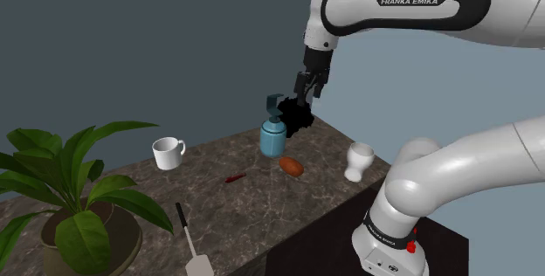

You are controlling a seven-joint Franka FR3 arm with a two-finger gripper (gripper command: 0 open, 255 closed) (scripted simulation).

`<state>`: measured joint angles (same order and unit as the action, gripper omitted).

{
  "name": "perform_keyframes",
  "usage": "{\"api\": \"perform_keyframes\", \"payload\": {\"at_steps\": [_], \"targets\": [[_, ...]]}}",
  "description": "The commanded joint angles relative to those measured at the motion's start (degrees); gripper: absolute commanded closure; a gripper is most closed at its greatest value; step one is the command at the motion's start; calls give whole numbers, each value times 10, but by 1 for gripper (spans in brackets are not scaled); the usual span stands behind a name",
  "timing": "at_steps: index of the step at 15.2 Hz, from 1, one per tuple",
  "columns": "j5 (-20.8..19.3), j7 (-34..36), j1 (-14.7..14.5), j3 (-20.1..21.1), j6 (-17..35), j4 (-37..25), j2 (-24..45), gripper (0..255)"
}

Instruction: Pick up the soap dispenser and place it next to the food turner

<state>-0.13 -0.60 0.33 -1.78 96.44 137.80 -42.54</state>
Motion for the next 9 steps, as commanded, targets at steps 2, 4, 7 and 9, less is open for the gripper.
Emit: {"api": "perform_keyframes", "payload": {"at_steps": [2,4,7,9], "targets": [[-3,4,4,-1,27,10,8,0],[-8,11,12,-4,80,26,27,0],[-16,24,24,-8,160,45,62,0],[-21,32,32,-12,213,53,89,0]]}}
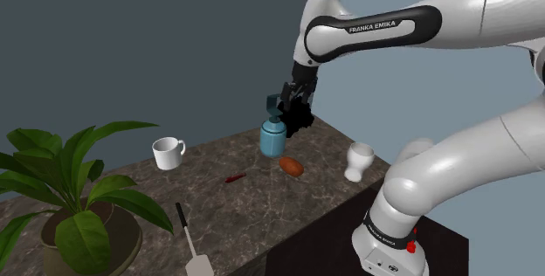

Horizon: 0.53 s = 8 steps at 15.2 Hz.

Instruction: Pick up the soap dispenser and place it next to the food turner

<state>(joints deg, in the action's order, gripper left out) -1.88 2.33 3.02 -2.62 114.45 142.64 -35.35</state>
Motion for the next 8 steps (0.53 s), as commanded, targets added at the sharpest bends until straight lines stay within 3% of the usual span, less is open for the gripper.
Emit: {"api": "perform_keyframes", "payload": {"at_steps": [1,8], "targets": [[-6,7,9,-5,59,7,32,0],[-24,40,37,-17,234,-2,154,0]]}}
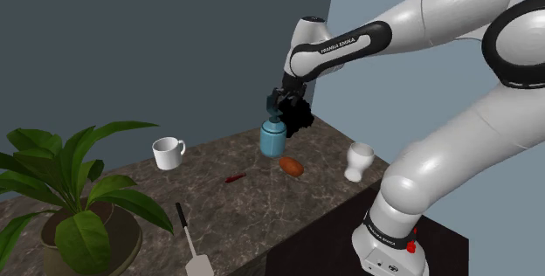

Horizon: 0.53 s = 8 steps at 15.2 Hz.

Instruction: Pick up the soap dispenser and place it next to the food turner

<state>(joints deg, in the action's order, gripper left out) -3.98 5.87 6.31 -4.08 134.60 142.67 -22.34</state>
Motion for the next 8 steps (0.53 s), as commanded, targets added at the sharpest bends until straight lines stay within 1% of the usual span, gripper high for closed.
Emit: {"api": "perform_keyframes", "payload": {"at_steps": [1,2,8], "targets": [[-5,10,8,-4,56,-7,42,0],[-7,15,12,-6,77,-12,61,0],[-6,14,12,-9,125,-5,102,0]]}}
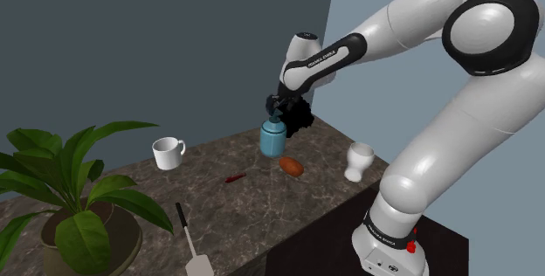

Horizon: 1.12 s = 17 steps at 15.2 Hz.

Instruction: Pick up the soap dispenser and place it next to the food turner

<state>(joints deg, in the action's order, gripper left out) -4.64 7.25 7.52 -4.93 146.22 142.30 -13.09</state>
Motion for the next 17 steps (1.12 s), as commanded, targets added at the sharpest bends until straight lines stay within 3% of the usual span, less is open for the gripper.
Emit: {"api": "perform_keyframes", "payload": {"at_steps": [1,10,11,17], "targets": [[1,0,0,-1,17,0,17,0],[1,0,0,-1,22,0,21,0],[1,0,0,-1,22,0,21,255],[1,0,0,-1,22,0,21,255]]}}
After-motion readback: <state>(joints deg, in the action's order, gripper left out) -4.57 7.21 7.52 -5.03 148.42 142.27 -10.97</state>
